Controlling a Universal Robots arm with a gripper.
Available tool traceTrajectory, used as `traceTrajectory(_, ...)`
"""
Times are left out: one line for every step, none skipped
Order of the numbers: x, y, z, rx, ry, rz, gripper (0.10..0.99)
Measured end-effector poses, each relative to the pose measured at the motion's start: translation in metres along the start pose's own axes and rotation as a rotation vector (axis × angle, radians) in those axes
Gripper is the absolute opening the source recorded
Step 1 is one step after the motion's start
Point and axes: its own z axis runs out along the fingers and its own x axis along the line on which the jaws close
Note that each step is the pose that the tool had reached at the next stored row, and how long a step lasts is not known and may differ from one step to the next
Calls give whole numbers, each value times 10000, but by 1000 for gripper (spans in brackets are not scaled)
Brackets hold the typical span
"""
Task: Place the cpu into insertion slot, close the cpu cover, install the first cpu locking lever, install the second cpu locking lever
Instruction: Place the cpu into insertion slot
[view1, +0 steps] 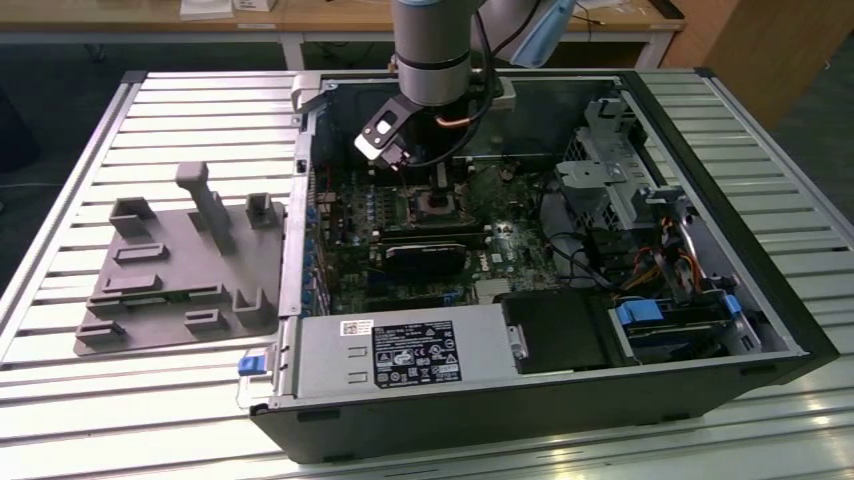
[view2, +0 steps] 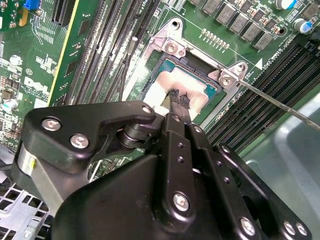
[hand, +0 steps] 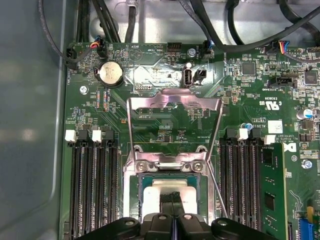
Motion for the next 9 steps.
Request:
traceTrajectory(0, 0, 0, 0, 0, 1, 102)
traceTrajectory(0, 0, 0, -1, 1, 1, 102)
traceTrajectory(0, 0, 0, -1, 0, 0, 102)
traceTrajectory(0, 0, 0, -1, 1, 0, 102)
traceTrajectory(0, 1, -2, -3, 3, 1, 102)
traceTrajectory(2, 2, -8, -9, 12, 1, 102)
traceTrajectory(1, 3, -24, -7, 10, 2, 102)
traceTrajectory(0, 5, -49, -3, 3, 1, 102)
traceTrajectory(-1, 7, -74, -3, 3, 1, 102)
